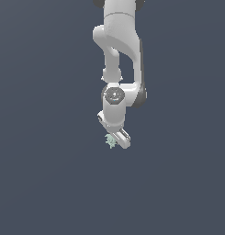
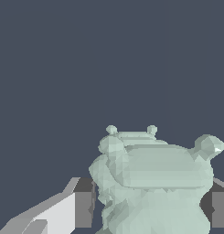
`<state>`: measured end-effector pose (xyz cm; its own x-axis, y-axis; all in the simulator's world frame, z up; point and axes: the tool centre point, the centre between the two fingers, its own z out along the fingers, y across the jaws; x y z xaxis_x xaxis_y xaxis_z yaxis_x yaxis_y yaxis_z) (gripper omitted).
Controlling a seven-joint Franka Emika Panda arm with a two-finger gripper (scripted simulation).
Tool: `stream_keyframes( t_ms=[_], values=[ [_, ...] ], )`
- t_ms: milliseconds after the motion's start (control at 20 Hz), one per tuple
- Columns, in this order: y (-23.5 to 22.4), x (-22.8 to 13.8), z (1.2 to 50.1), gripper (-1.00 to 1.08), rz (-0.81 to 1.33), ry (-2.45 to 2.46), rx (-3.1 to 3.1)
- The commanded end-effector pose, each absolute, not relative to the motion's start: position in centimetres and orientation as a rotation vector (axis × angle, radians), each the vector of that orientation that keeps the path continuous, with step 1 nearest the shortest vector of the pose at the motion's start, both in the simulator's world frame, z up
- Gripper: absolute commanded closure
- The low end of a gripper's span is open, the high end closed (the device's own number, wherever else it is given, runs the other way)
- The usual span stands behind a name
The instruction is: Pick up the object and move it to a goal position.
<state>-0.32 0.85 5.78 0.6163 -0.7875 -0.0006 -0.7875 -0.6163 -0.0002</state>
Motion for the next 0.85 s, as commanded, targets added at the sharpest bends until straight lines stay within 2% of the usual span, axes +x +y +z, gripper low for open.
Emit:
stream_keyframes(
  t_ms=[0, 450, 800],
  values=[
    [0.2, -0.6, 6.3, 1.08, -0.001, 1.377, -2.823],
    [-3.7, -2.5, 9.4, 1.08, 0.000, 1.377, -2.822],
    [-4.6, -2.8, 10.1, 1.08, 0.000, 1.378, -2.823]
  ],
)
